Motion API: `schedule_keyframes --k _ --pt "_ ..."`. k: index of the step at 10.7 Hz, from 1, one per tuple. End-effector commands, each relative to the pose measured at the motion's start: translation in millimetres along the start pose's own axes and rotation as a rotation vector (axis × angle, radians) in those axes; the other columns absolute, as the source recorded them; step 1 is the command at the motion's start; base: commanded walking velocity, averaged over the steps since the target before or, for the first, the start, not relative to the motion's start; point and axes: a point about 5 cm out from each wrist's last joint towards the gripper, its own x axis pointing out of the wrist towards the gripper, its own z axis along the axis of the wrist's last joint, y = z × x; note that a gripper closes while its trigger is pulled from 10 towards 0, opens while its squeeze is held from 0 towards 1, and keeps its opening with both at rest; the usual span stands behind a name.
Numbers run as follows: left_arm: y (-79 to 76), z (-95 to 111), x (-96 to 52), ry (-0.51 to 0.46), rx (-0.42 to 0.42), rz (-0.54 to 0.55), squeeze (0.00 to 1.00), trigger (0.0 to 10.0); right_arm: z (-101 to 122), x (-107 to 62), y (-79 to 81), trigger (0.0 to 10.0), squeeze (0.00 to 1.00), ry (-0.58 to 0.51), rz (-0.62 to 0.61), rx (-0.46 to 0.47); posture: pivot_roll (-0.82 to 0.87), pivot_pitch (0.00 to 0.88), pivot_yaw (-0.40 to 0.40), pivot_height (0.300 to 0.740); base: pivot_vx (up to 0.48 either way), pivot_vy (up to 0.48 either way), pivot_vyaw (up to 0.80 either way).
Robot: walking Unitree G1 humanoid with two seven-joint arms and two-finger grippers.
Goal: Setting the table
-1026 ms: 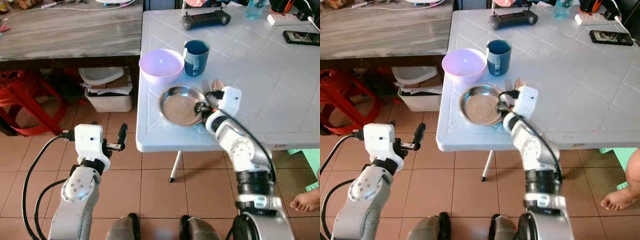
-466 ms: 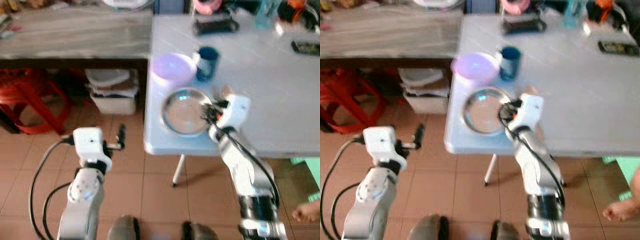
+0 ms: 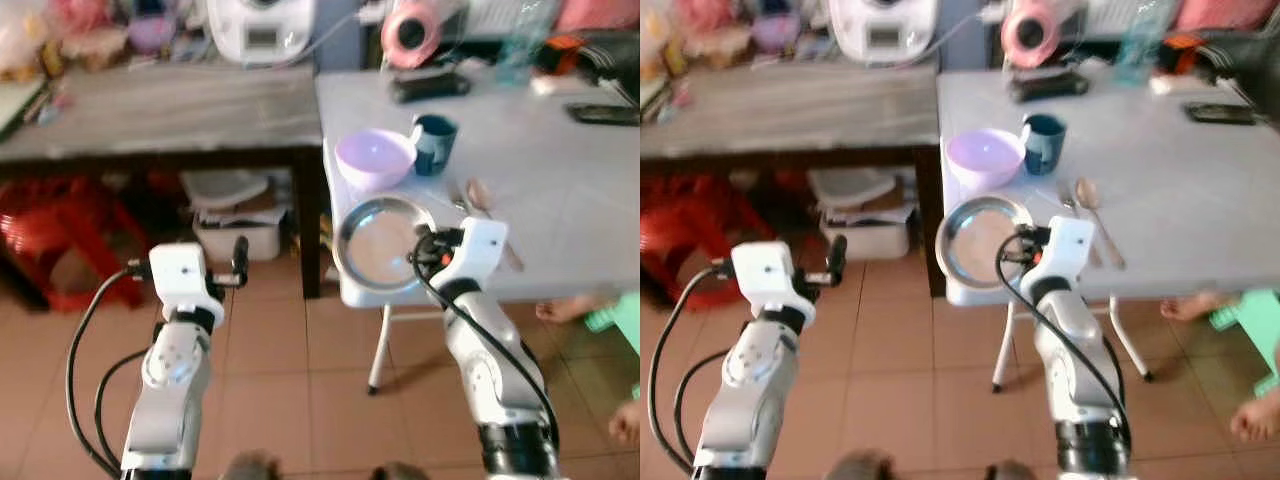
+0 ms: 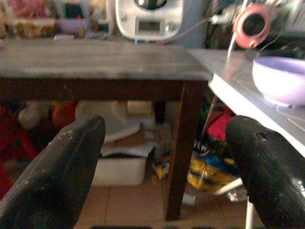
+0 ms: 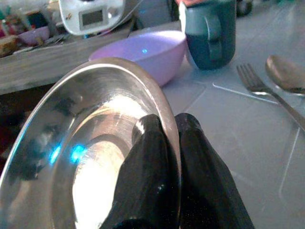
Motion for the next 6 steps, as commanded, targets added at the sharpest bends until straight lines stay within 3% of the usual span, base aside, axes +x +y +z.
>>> schedule_keyframes --k 1,2,4,6 --pt "7.2 -1.3 -0.1 0.004 0.030 0.011 0.00 10.0 6.0 4.1 12.3 0.0 0.00 -0.032 0.044 -0.006 0.01 0.000 0.035 0.740 0.000 0.469 0.00" --pt "4.4 -1.4 3.0 0.005 0.041 0.000 0.00 10.0 11.5 6.1 13.4 0.0 0.00 -0.064 0.052 -0.026 0.00 0.000 0.040 0.740 0.000 0.428 0.00" --pt "3.3 -4.4 3.8 0.009 0.042 -0.002 0.00 10.0 11.3 7.4 21.9 0.0 0.00 -0.073 0.074 -0.015 -0.01 0.000 0.052 0.740 0.298 0.375 0.00" --pt "-2.8 6.6 13.6 -0.033 0.045 -0.033 0.00 10.0 13.0 9.4 31.4 0.0 0.00 -0.082 0.103 -0.015 0.01 0.000 0.035 0.740 0.354 0.324 0.00"
